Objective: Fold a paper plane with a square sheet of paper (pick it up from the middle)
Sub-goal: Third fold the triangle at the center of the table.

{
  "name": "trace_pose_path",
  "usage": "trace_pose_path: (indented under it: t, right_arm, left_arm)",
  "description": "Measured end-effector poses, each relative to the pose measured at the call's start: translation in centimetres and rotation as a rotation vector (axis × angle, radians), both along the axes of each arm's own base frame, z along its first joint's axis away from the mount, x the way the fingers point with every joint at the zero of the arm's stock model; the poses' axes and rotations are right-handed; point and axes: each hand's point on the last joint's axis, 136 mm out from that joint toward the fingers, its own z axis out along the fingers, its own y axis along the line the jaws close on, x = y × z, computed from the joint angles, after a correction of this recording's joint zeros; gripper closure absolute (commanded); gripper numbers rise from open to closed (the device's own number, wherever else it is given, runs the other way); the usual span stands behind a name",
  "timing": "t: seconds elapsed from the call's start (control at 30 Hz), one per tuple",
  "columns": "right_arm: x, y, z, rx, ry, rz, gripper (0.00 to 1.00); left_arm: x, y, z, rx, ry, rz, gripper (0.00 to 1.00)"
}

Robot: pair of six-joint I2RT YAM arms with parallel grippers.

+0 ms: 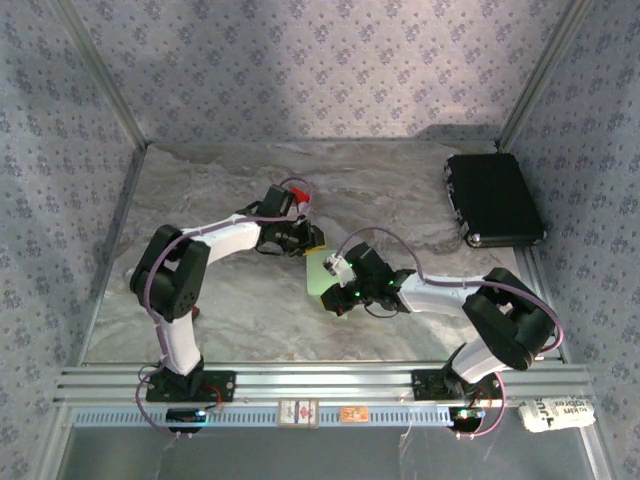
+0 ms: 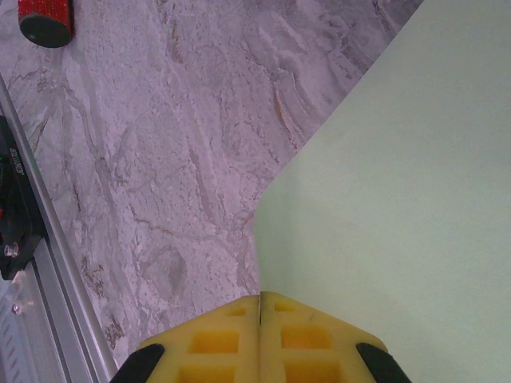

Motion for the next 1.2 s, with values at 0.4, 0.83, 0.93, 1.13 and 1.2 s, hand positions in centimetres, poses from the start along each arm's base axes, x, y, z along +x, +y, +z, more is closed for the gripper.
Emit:
trace_pose_path:
  t: [0.4, 0.83, 0.93, 1.13, 1.2]
  right_arm:
    - [0.3, -0.2, 0.0, -0.002, -0.001, -0.011, 0.97]
    - [1.4, -1.2, -0.6, -0.040, -0.011, -0.062, 0.97]
    - [1.9, -1.9, -1.0, -0.065, -0.007, -0.090, 0.97]
    - [2.4, -2.8, -1.6, -0.104, -0.010, -0.126, 0.97]
    - [2.5, -2.9, -1.7, -0.110, -0.013, -0.131, 0.97]
  left_arm:
    - [-1.1, -0.3, -4.6, 0.078, 0.081, -0.069, 0.79]
    - [-1.4, -0.2, -5.1, 0.086, 0.080, -0.096, 0.79]
    - [-1.4, -0.2, -5.1, 0.087, 0.078, -0.099, 0.79]
    - [-1.4, -0.2, -5.1, 0.087, 0.078, -0.099, 0.79]
    - [-1.4, -0.2, -5.1, 0.087, 0.078, -0.099, 0.79]
